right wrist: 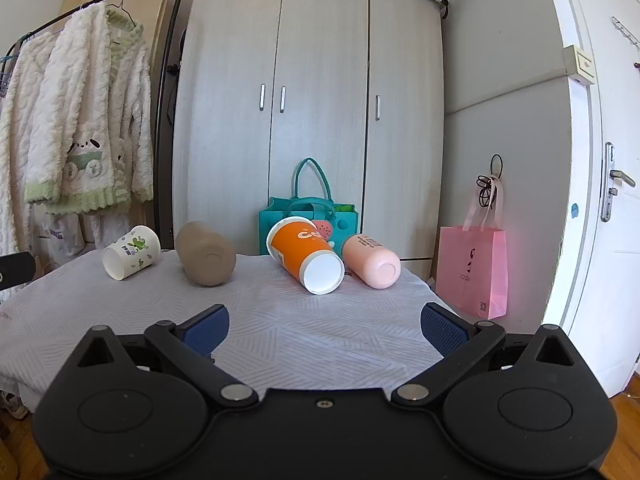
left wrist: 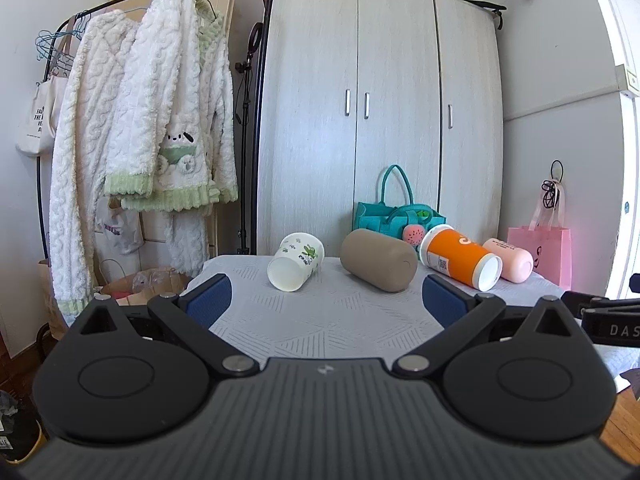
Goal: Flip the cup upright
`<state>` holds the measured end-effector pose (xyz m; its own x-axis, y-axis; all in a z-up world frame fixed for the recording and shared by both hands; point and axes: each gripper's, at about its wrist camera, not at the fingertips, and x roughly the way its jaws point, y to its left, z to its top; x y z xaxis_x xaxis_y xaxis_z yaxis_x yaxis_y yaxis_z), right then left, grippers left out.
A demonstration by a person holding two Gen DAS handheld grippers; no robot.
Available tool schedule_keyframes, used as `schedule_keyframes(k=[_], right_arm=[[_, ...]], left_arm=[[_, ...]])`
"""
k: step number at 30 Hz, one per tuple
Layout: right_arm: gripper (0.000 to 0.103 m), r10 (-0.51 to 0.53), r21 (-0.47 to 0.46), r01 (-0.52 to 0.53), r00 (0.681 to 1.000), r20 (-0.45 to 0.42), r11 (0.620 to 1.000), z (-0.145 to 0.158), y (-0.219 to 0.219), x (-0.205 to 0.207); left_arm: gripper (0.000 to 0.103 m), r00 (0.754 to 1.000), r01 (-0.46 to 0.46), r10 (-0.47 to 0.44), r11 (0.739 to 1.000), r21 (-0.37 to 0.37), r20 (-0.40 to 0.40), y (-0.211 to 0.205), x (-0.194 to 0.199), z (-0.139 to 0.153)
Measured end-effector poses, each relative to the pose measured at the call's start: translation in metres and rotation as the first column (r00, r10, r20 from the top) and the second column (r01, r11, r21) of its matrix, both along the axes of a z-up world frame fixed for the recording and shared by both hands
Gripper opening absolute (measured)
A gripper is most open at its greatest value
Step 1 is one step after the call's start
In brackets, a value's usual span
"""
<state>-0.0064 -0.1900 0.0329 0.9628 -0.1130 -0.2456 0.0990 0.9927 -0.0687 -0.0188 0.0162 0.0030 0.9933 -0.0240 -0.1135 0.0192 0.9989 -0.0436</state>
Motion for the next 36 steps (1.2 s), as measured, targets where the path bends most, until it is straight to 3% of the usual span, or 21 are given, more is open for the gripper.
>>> schedule_keyframes(k=[11, 16, 23, 27, 31, 36], right_arm=[[0.103, -0.001, -0.001, 0.001, 1.000, -0.002, 1.000, -0.002, 0.002, -0.001], [0.103, -0.002, -0.007, 0.002, 1.000, -0.007, 1.000, -0.002, 0.002, 0.000], [0.103, -0.001, -0.010, 0.001, 1.000, -0.012, 1.000, -0.002, 0.003, 0.001], [0.103, 0.003, -0.013, -0.004, 1.000, -0.028, 1.000, -0.003, 0.004, 0.003], [0.103, 0.043, 0.013, -0.042, 0.997, -0.066, 0.999, -0.003, 0.004, 0.010], [0.103, 0.182, 0.115, -0.168, 0.976, -0.118, 0.979, 0.004, -0.004, 0.022]], left_arm=[[0.103, 1.000, 0.005, -0.005, 1.000, 0.000, 0.006, -0.002, -0.003, -0.001], [0.103, 0.999, 0.007, -0.009, 1.000, -0.028, -0.048, 0.003, -0.001, -0.001], [0.103, 0.998, -0.002, 0.001, 1.000, -0.010, -0.063, 0.003, -0.002, -0.001], [0.103, 0.993, 0.000, 0.000, 1.000, -0.004, -0.120, 0.003, 0.002, 0.001], [0.103, 0.983, -0.013, 0.010, 1.000, -0.014, -0.186, 0.011, 0.011, 0.007], [0.103, 0.968, -0.031, 0.022, 0.999, -0.034, -0.248, 0.024, 0.028, 0.014]])
